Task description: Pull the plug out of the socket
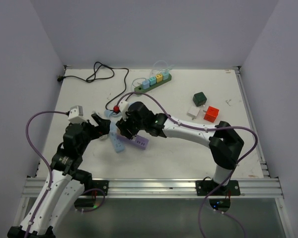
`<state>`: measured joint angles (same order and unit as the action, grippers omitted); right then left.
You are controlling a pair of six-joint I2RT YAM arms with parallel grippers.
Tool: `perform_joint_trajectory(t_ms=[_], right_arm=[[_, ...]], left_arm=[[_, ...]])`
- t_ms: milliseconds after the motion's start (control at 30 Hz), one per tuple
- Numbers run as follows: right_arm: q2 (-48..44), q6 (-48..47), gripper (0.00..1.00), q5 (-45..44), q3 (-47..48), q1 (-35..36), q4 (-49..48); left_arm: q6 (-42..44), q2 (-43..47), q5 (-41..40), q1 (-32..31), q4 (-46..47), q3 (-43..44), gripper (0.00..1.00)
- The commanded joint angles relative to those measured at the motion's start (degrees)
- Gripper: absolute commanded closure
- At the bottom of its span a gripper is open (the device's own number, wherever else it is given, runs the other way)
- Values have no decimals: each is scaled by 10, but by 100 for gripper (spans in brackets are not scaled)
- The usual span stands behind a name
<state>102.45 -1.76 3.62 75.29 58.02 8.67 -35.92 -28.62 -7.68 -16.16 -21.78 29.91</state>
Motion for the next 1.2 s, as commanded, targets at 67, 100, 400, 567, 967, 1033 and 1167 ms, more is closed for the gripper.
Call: perform_joint_trajectory(t_ms=[67, 100, 400, 567, 967, 1033, 1167], right_arm=[[-31, 135, 92, -74, 91, -6, -26], [-28, 147, 92, -84, 100, -6, -28], [-2, 261, 91, -145, 118, -6, -52], [4, 318, 94, -150, 109, -5, -83], [0, 356, 93, -172, 73, 40, -155], [-3, 357, 93, -184, 69, 46, -158], [-29, 341, 93, -221, 62, 46, -157]], left_arm=[[-19, 21, 50, -2, 29, -39, 0], [-20, 28, 60, -1, 31, -43, 1], [-69, 82, 141, -2, 67, -95, 3], [-107, 60, 209, -2, 121, -138, 3], [-136, -28, 256, -3, 241, -191, 18], [-145, -26, 253, -3, 247, -196, 44], [-170, -20, 232, -3, 231, -201, 81]])
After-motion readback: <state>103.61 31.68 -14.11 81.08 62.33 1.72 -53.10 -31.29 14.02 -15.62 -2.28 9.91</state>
